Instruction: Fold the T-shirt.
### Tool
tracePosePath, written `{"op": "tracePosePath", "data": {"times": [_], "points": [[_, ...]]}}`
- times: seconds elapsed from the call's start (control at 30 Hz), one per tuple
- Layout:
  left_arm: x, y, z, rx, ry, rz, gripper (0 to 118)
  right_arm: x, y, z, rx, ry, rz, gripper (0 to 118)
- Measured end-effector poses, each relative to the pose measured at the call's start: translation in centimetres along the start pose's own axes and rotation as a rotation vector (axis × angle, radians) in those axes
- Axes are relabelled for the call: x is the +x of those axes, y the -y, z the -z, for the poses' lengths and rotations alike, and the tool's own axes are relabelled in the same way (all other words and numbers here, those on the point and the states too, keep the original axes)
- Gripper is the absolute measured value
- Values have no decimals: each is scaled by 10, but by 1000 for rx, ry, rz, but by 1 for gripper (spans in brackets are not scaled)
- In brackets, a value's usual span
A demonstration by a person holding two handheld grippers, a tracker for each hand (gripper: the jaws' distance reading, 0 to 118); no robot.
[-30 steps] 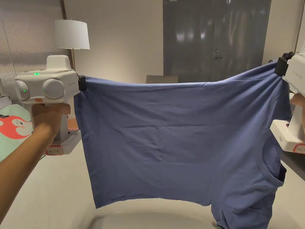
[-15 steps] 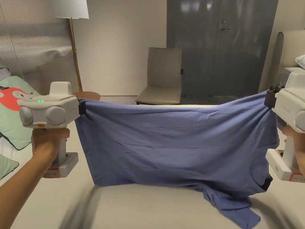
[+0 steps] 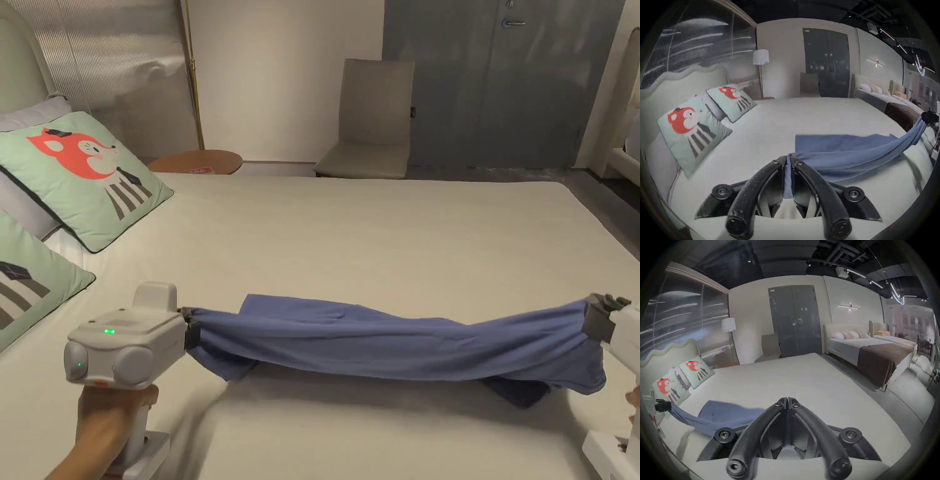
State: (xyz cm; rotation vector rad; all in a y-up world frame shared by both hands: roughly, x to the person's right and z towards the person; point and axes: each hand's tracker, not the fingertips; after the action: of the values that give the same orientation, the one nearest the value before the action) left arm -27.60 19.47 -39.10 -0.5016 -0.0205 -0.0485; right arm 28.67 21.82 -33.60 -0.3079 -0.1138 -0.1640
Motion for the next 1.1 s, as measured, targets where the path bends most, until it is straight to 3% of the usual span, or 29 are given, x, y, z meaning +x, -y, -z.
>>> {"op": "tracePosePath", "data": {"times": [0.2, 0.4, 0.6, 0.83, 0.97, 1.03, 1.07, 1.1], "points": [[-11, 68, -53, -64, 14, -42, 1, 19, 55, -68, -84, -14, -13, 2], [-15, 124, -97, -115, 18, -57, 1, 36, 108, -133, -157, -18, 50, 2], [-16, 170, -126, -184, 16, -53, 1, 40, 158, -174, -260, 11, 7, 2], [-23, 209, -113, -312, 5, -73, 1, 43, 207, -167, -448, 93, 20, 2], [-24, 213, -108, -330, -4, -94, 2, 33, 217, -161, -496, 113, -41, 2], [-24, 210, -108, -326, -8, -112, 8, 32, 206, -168, -481, 114, -36, 3], [-25, 209, -109, -329, -8, -122, 15, 31, 203, -169, -478, 114, -34, 5], [-27, 206, -109, -332, -20, -139, 30, 28, 198, -171, -471, 116, -28, 12]]}}
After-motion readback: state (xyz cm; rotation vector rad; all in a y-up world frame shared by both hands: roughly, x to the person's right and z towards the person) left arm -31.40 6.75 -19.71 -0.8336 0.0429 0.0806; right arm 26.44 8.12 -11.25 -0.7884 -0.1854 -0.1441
